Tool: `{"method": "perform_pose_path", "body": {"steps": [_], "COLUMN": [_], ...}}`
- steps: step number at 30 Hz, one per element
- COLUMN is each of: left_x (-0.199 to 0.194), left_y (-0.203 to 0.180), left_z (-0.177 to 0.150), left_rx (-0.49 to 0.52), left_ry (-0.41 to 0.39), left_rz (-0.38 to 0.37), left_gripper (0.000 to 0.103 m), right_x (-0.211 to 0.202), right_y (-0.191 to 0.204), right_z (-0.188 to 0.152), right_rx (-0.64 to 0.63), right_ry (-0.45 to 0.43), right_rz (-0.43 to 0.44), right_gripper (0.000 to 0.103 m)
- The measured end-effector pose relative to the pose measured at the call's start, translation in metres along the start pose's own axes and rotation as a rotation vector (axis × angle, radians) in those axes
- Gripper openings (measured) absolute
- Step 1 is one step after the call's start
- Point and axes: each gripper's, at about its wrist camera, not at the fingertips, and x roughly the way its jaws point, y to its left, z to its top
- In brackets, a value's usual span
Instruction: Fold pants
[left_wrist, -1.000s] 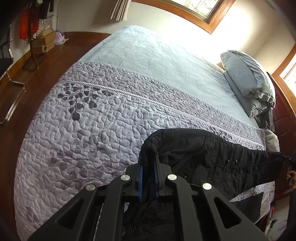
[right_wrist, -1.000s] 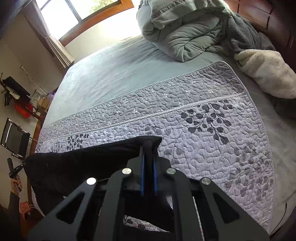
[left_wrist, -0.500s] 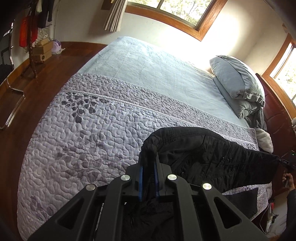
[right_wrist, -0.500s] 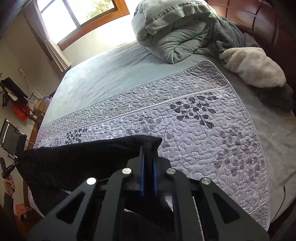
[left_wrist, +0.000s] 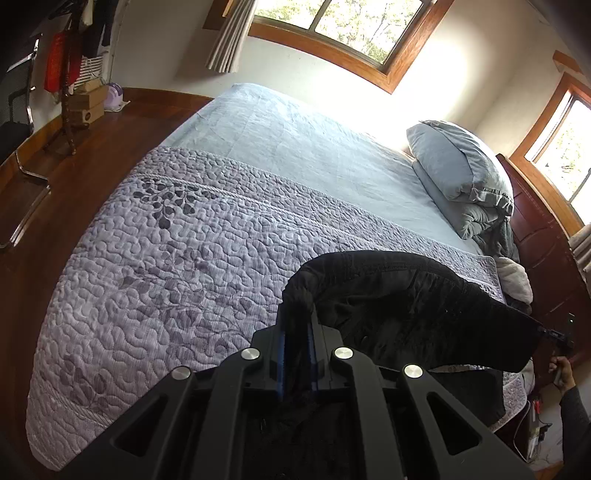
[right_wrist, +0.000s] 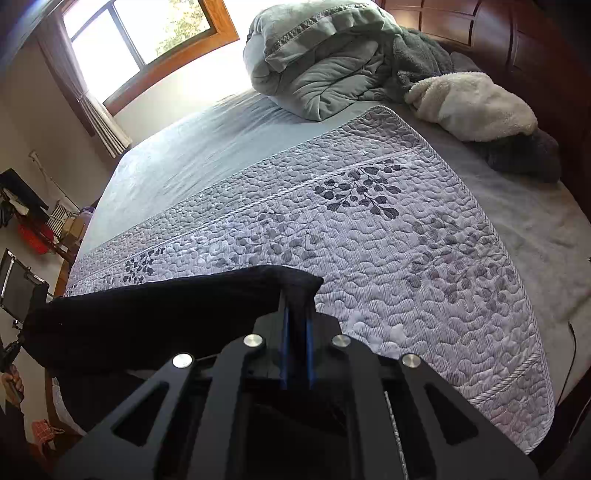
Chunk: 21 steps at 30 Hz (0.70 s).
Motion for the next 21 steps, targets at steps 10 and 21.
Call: {"method": "perform_pose_path", "body": {"steps": [10,21], "left_x": [-0.019,-0.026], "left_y": [0.010,0.027], "left_z": [-0.033,-0.067], "left_rx": [-0.025,-0.048], "left_ry": [-0.008,-0.005], "left_rz": [-0.011,-0.016], "left_gripper": [0.009,0.009], "right_x": [-0.022,-0.039], "right_y": [-0.012,-0.009], "right_z": [-0.041,-0.071], "right_rx": [0.028,0.023], "right_ry": [-0.019,-0.059], "right_rz": [-0.006,-0.046], "right_gripper": [0.006,0.009]}}
